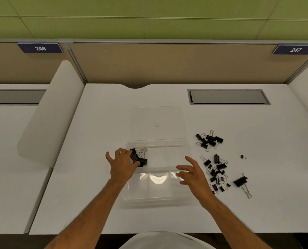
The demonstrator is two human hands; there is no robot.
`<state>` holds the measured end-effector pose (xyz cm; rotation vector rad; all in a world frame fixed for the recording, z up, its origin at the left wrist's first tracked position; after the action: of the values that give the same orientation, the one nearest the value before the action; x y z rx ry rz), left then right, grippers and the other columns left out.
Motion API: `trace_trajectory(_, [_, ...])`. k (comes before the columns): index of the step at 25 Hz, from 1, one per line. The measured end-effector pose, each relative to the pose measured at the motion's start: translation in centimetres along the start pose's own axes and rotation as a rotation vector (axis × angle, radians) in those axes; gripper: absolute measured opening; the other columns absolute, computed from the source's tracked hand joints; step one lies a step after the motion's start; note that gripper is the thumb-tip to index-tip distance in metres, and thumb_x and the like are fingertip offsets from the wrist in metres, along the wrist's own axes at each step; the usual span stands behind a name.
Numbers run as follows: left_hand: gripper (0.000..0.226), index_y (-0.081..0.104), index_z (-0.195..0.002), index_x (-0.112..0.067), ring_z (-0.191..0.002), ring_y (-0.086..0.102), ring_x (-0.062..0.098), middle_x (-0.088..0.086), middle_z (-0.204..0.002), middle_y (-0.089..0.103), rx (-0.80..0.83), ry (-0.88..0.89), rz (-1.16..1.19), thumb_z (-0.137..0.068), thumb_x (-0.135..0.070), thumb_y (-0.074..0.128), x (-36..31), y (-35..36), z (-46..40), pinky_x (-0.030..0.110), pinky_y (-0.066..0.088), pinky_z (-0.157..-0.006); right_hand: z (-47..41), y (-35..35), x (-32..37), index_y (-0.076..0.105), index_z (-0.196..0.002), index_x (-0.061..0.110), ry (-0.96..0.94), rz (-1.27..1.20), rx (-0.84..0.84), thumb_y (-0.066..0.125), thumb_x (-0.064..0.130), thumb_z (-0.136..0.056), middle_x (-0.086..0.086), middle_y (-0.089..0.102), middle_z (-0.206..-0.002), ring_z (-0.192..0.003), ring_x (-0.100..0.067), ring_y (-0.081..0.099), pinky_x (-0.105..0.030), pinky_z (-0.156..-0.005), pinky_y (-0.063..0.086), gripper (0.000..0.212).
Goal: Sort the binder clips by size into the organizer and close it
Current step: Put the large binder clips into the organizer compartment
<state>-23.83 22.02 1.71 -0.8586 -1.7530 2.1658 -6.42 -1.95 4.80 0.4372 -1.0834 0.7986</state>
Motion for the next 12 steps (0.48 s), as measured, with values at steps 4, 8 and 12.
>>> trace_trajectory(4, [0.050,0.064,-0.122,-0.021,-0.129,0.042,0.021,0.000,-0.120,0.062,-0.004,-0.025,0.000,-0.080,-0.046,0.073,-0.6,0.6,-0.1,0.060,-0.002,-0.110,-0.2,-1.0,-0.5,0.042,-0.139,0.034,0.031,0.024,-0.019,0.066,0.010,-0.090,0.006,0.070,-0.112,-0.100,-0.018,0.068,-0.041,-0.083,0.058,0.059])
trace_trajectory(8, [0.043,0.065,-0.118,-0.022,-0.126,0.045,0.021,-0.001,-0.120,0.061,-0.065,-0.001,0.071,-0.080,-0.040,0.075,-2.9,0.3,0.4,0.057,-0.001,-0.112,-1.0,-2.7,-1.3,0.042,-0.140,0.033,0.013,0.050,-0.040,0.066,0.011,-0.090,0.006,0.069,-0.111,-0.098,-0.017,0.067,-0.041,-0.083,0.058,0.060])
trace_trajectory(12, [0.041,0.066,-0.116,-0.021,-0.122,0.050,0.020,-0.002,-0.120,0.061,-0.095,0.090,0.232,-0.080,-0.037,0.076,-8.1,0.2,1.5,0.047,0.011,-0.115,-1.3,-5.4,-2.2,0.040,-0.140,0.035,-0.046,0.177,-0.107,0.065,0.013,-0.090,0.010,0.068,-0.108,-0.106,-0.004,0.062,-0.031,-0.092,0.051,0.060])
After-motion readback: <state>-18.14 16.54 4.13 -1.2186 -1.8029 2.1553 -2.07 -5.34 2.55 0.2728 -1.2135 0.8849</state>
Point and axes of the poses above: each hand's wrist, its own z-axis away from the middle knuckle, its own y-axis out of the palm, x = y × z, the point moved 5 cm from there along -z, towards the middle knuckle
